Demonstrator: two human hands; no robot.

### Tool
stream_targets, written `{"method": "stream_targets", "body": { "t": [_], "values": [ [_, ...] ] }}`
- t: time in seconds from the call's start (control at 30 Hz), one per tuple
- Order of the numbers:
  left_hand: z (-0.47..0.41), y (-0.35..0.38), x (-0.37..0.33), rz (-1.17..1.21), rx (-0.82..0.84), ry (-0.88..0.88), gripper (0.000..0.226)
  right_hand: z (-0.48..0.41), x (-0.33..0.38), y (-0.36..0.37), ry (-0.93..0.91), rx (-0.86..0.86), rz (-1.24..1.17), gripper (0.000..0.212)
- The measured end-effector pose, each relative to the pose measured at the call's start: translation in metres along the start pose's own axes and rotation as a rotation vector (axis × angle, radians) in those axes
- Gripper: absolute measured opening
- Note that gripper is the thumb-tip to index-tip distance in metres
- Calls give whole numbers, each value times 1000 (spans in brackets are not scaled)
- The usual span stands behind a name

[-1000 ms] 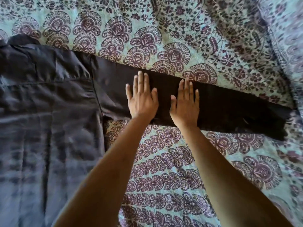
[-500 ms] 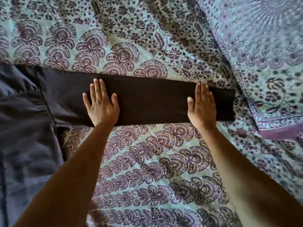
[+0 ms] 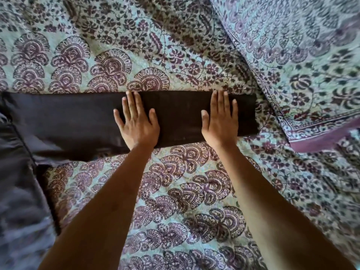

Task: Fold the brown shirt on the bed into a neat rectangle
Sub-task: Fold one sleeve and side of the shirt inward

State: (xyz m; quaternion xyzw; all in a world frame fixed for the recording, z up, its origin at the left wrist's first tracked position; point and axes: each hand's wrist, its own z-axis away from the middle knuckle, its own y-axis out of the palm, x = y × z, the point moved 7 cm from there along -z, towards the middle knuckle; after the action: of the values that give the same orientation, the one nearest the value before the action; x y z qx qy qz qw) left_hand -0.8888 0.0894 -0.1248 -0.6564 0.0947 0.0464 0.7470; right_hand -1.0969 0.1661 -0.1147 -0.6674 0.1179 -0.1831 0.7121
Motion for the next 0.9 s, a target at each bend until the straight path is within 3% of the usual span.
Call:
{"method": "stream_targets", "body": {
  "t": [0.33,0.5,0.67,0.9],
  "values": [
    [-3,0,-1,15,41,8,61,-2,-37,1,7,74,-12,62],
    [9,-38,5,371,150,27,67,1,-28,-18,69,289,-74,67],
    [100,-122,35,537,84,22,68,70,31,-98,-90,59,-407,68],
    [233,-231,111,420,-25,-58,73,215,108,-193,-348,-74,-632,58]
  ]
}}
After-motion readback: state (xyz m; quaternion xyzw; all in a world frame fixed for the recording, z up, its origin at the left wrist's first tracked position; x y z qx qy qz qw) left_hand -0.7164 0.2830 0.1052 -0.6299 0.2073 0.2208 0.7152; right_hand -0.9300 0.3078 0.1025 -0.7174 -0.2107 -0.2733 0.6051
